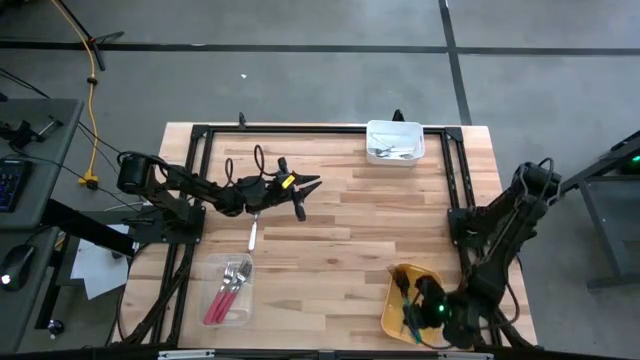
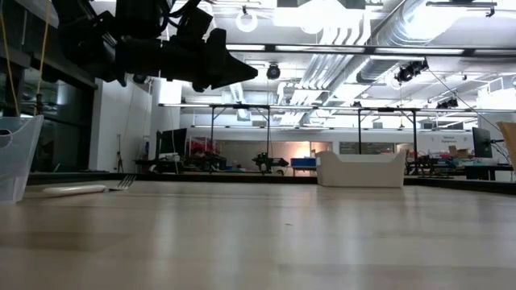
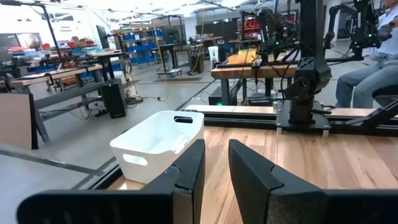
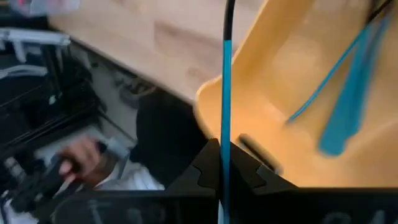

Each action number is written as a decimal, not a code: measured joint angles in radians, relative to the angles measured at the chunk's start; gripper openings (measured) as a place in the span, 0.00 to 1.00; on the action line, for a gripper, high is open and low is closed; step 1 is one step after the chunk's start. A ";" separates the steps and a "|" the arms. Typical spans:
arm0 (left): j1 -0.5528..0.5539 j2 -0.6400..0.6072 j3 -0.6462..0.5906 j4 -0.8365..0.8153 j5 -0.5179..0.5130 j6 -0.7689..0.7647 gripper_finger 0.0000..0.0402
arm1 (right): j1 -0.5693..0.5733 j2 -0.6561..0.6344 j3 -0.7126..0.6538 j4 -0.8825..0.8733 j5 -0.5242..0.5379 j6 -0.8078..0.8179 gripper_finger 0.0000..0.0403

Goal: Sort silverware by color (type)
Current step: Put the blue fork into the yellow bin

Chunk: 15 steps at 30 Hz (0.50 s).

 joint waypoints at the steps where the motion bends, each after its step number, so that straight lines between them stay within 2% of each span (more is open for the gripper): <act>1: 0.000 0.000 0.000 0.000 0.000 0.000 0.16 | 0.004 0.015 0.019 0.000 0.000 0.000 0.00; 7: 0.000 0.000 0.000 0.000 0.000 0.000 0.16 | 0.013 0.100 0.123 -0.068 -0.014 0.000 0.00; 15: 0.000 0.000 0.000 0.000 0.000 -0.002 0.16 | 0.004 0.168 0.128 -0.144 -0.098 0.021 0.00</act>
